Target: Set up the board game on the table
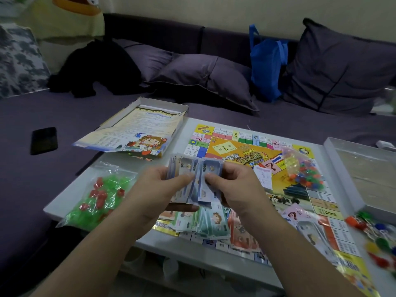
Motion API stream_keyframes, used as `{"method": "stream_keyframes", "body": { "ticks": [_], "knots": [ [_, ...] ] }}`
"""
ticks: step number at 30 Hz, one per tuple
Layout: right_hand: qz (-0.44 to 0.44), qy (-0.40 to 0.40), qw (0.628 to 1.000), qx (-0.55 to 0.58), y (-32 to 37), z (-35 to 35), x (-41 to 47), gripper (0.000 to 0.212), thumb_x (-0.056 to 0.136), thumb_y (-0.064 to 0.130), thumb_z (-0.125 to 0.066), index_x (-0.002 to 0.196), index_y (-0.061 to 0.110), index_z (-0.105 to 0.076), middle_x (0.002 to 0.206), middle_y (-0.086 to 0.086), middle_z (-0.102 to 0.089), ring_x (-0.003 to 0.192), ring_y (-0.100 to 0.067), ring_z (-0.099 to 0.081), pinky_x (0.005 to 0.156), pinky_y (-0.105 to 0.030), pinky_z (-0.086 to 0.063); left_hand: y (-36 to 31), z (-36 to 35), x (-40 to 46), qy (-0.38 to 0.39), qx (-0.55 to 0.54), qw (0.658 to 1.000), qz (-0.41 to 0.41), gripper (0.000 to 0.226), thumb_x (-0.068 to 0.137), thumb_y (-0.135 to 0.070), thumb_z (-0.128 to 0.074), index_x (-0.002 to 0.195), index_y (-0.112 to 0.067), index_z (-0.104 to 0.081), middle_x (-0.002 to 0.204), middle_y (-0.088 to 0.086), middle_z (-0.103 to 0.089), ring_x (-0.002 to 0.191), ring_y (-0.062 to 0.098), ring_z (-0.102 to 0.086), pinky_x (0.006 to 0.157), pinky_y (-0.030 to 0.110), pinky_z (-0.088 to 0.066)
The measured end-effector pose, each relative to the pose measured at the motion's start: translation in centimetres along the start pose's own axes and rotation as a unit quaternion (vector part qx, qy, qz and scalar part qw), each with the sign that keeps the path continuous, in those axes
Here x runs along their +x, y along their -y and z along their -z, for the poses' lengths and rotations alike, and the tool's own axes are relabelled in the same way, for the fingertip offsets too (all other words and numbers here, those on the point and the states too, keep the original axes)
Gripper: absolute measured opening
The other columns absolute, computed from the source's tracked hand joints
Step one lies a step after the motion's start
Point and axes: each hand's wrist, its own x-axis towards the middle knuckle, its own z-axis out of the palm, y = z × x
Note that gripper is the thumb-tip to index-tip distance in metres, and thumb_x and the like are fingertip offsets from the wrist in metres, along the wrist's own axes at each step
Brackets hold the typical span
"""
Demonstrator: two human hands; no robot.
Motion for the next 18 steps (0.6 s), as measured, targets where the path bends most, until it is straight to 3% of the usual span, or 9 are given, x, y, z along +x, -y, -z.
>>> {"method": "stream_keyframes", "body": {
  "ticks": [3,7,12,16,18],
  "knots": [
    [-0.004,0.006,1.0,-0.005,-0.2,-0.2,0.1,0.011,0.099,0.008,-0.07,0.106,0.011,-0.079,0.071,0.005,-0.074,0.051,0.001,-0.062,0.046,-0.013,-0.045,0.1,0.5,0.2,-0.014,0.038,0.999,-0.018,0.014,0.097,-0.006,-0.068,0.107,-0.004,-0.077,0.096,0.017,-0.08,0.09,0.032,-0.079,0.082,0.052,-0.064],
    [0.013,-0.001,1.0,-0.012,-0.3,-1.0,0.1,0.013,0.096,0.004,-0.071,0.101,0.012,-0.08,0.07,0.006,-0.075,0.054,0.001,-0.064,0.049,-0.012,-0.046,0.1,1.0,0.1,-0.03,0.025,0.999,-0.004,0.01,0.094,-0.001,-0.071,0.103,-0.001,-0.076,0.091,0.019,-0.079,0.08,0.033,-0.079,0.065,0.048,-0.066],
    [0.013,-0.048,0.997,-0.059,-0.6,-2.0,0.5,0.017,0.097,0.006,-0.072,0.1,0.023,-0.073,0.083,0.0,-0.077,0.059,0.001,-0.067,0.048,-0.013,-0.047,-0.9,3.8,0.7,-0.106,0.029,0.994,0.009,0.011,0.099,-0.004,-0.066,0.11,0.0,-0.069,0.09,0.015,-0.08,0.079,0.029,-0.08,0.065,0.045,-0.066],
    [-0.002,-0.003,0.994,-0.108,-1.0,-4.9,1.6,0.042,0.094,0.004,-0.073,0.119,0.036,-0.063,0.1,-0.008,-0.074,0.071,-0.014,-0.075,0.054,-0.035,-0.06,-2.2,6.0,1.1,-0.169,-0.005,0.986,-0.01,0.016,0.101,-0.001,-0.063,0.116,0.001,-0.066,0.089,0.017,-0.08,0.079,0.031,-0.08,0.066,0.045,-0.066],
    [-0.011,0.031,0.99,-0.137,-1.4,-7.1,2.5,0.039,0.094,0.006,-0.071,0.118,0.036,-0.064,0.099,-0.007,-0.073,0.075,-0.021,-0.076,0.06,-0.04,-0.064,-2.6,6.5,1.1,-0.173,-0.011,0.985,-0.02,0.016,0.1,-0.001,-0.063,0.116,0.002,-0.066,0.09,0.017,-0.08,0.08,0.031,-0.08,0.069,0.046,-0.067]
  ]
}}
